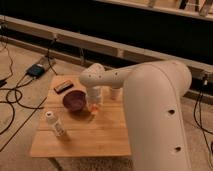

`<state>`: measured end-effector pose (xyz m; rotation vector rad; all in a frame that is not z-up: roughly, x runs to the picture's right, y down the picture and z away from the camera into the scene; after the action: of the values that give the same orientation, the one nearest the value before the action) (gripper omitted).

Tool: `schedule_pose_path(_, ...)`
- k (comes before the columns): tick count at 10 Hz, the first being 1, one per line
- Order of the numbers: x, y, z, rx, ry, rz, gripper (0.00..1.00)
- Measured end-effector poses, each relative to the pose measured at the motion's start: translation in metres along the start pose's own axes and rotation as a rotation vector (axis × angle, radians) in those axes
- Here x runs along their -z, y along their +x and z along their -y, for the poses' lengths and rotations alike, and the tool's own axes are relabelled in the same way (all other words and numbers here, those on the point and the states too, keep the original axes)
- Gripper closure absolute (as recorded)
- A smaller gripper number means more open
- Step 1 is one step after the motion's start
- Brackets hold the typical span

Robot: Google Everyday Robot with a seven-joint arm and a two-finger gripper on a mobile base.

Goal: Place the pepper in the ceramic bowl

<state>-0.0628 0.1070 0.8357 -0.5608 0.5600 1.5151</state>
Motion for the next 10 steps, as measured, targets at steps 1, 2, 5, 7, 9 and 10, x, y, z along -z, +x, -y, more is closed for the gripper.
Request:
schedule_pose_path(1, 0.010, -0.004, -0.005, 0.011, 0.001, 0.025, 1.00)
schedule_pose_path(2, 0.016, -0.008, -0.009, 0.020, 0.002, 0.042, 1.00)
schedule_pose_path(5, 0.030, -0.019, -0.034, 0.071, 0.005, 0.100, 1.00)
schedule_pose_path(7, 0.034, -0.024, -0.051, 0.102, 0.006, 0.121, 1.00)
schedule_pose_path(9, 0.035, -0.031, -0.068, 0.141, 0.013, 0.141, 1.00)
schedule_pose_path(10, 0.035, -0.036, -0.075, 0.161, 0.020, 0.155, 1.00)
